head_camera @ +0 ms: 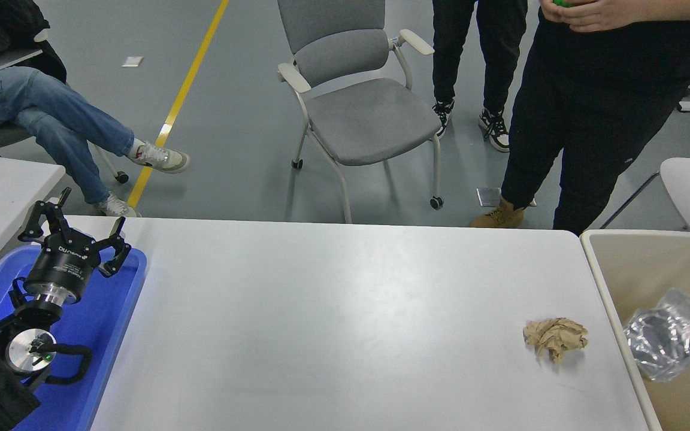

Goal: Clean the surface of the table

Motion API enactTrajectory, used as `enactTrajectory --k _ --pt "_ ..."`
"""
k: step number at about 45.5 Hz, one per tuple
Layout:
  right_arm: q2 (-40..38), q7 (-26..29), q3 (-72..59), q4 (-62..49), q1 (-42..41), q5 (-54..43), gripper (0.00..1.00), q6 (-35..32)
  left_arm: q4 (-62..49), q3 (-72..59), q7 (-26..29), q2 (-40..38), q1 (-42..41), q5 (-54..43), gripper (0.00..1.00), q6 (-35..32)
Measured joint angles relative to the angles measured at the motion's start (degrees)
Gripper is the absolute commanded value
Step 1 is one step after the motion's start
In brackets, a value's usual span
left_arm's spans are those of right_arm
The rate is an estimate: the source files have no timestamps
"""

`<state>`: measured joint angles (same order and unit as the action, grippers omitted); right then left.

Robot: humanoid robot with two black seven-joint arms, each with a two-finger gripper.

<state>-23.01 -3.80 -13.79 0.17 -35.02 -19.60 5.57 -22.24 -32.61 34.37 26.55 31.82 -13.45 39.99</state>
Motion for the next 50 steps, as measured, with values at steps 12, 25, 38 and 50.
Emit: enactTrajectory --k 12,25,38,50 --pt "-0.51 0.09 4.78 0.35 -3.08 0.01 0.98 0.12 0.00 0.00 0.00 0.00 0.00 0.00 1.00 0.00" --pt "-5.04 0.18 12.07 1.12 -10.32 0.00 0.98 0.01 0.00 0.00 0.00 0.00 0.00 0.00 1.00 0.00" --pt "-13.78 0.01 23.72 11.19 -19.04 0.01 0.98 0.09 0.00 -0.01 0.00 -0.02 0.00 0.00 1.00 0.00" --pt "-19.55 -0.24 36.28 20.70 -22.46 0.03 0.98 0.18 0.00 0.00 0.00 0.00 -0.01 0.00 1.00 0.00"
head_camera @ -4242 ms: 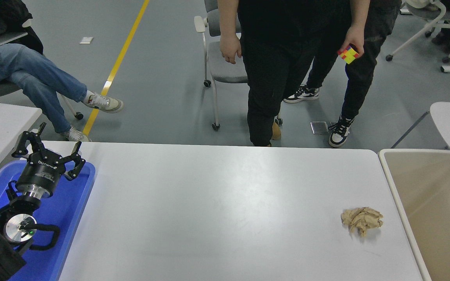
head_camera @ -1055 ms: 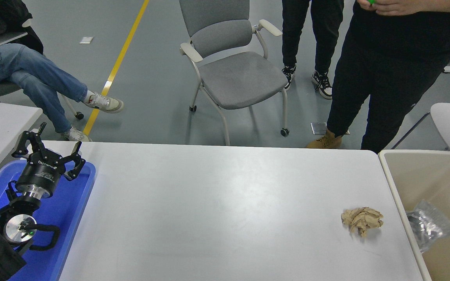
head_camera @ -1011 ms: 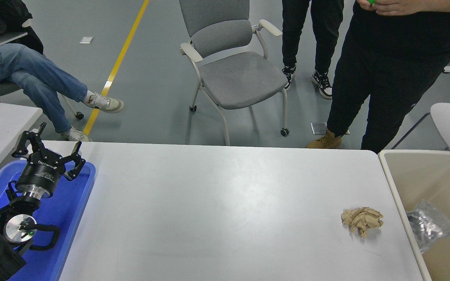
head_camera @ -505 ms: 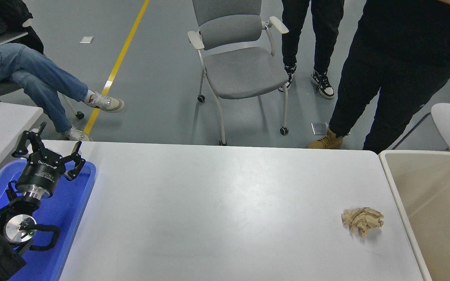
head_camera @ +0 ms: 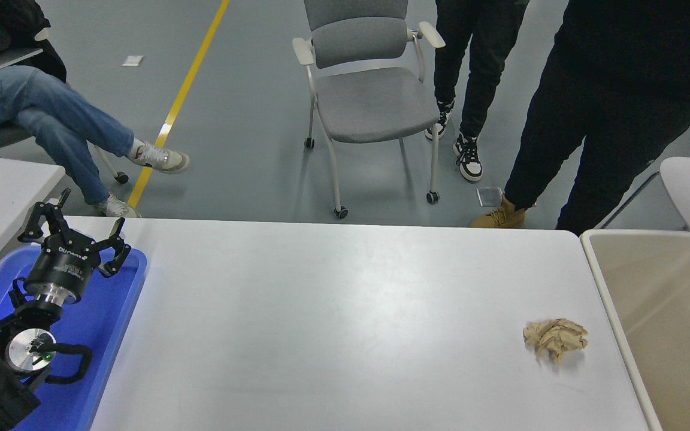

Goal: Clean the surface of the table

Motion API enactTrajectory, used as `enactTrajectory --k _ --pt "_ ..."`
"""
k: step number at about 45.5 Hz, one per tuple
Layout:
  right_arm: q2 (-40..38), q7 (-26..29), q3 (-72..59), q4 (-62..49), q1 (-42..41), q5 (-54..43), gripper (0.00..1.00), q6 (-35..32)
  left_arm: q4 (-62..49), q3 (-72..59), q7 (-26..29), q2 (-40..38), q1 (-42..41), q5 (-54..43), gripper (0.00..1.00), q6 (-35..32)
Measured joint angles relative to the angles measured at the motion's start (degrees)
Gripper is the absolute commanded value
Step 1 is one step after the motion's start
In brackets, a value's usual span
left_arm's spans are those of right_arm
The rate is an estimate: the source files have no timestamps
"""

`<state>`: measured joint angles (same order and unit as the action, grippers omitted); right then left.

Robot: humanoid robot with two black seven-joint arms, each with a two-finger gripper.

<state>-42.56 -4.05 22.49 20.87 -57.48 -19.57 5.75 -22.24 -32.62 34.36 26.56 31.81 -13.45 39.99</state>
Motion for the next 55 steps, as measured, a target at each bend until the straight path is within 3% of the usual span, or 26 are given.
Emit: enactTrajectory --k 27,55 --pt "-3.90 -1.87 20.76 16.61 -0.94 0.05 0.98 -0.15 0.00 0.01 0.00 -0.02 0.01 0.00 1.00 0.00" --pt "3.21 -7.21 32.74 24.58 6.60 0.08 0.98 -0.60 0.00 0.01 0.00 0.00 0.00 0.00 1.00 0.00"
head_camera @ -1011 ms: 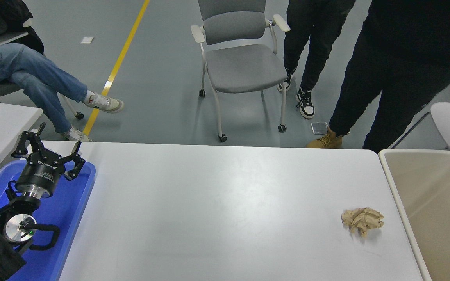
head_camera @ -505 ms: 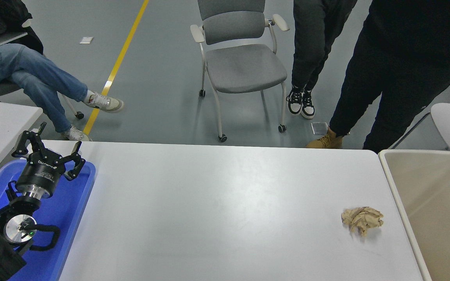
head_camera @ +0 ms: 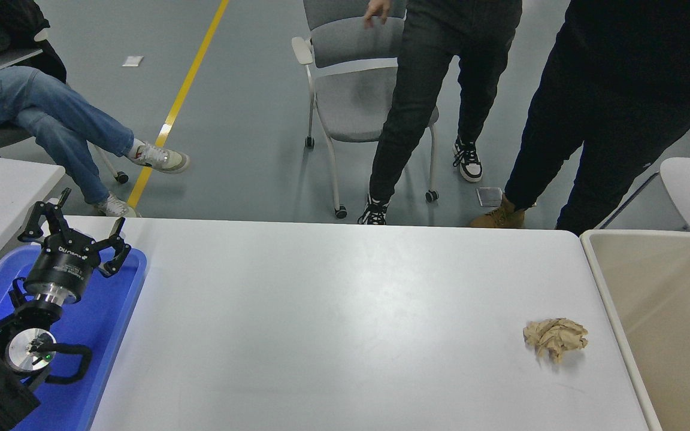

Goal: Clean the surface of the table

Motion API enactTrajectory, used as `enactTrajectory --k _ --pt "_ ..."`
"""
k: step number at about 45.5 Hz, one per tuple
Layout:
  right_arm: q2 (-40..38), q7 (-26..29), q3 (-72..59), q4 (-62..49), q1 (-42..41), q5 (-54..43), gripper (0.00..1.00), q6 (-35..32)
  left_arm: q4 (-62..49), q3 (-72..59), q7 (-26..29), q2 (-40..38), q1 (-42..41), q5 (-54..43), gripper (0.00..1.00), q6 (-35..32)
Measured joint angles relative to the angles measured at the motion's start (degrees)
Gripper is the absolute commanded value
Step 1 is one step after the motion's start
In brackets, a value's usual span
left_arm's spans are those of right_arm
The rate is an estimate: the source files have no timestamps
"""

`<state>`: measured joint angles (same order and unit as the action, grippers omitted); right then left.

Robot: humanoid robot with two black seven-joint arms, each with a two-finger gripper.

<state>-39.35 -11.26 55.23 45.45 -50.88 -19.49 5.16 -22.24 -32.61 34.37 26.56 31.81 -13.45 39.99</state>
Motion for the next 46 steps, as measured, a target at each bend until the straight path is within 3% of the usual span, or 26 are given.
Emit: enactTrajectory --k 46 --pt "14.70 -8.25 7.06 4.60 17.60 -0.10 0.98 -0.81 0.00 0.00 0.00 -0.01 0.00 0.00 1.00 0.00"
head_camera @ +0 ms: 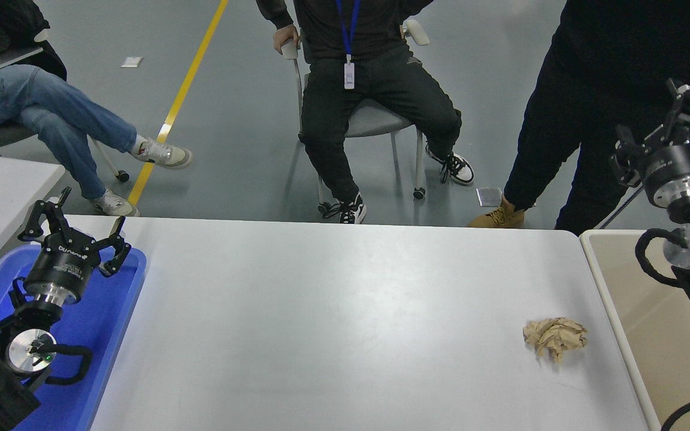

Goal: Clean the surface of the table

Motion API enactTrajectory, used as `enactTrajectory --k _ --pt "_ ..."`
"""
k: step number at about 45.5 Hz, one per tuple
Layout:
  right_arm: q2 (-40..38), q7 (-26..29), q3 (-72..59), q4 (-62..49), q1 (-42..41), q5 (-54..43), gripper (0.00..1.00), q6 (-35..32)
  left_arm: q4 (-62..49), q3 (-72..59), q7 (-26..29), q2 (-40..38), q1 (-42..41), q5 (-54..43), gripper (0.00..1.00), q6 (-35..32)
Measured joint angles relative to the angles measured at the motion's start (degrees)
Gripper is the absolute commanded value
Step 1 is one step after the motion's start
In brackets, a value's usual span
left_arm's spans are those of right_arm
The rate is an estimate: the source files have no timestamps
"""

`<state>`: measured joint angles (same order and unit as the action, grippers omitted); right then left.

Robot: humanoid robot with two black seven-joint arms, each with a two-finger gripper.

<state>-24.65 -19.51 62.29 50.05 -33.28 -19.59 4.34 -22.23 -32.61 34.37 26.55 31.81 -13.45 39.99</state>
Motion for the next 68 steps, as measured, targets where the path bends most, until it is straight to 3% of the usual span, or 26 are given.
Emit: enactTrajectory --k 35,53,68 --pt "3.22 -1.20 0.35 0.48 5.55 -0.01 0.98 -1.68 0.00 0.00 0.00 0.00 0.00 0.00 1.00 0.00" --pt "-5.57 -1.22 -5.59 -0.38 1.74 -0.04 0.98 -1.63 0.00 0.00 0.00 0.01 0.00 0.00 1.00 0.00" --pt "-16.65 -1.16 -21.70 -0.68 -4.42 0.03 0.98 -1.51 0.00 0.00 0.00 0.00 0.00 0.00 1.00 0.00"
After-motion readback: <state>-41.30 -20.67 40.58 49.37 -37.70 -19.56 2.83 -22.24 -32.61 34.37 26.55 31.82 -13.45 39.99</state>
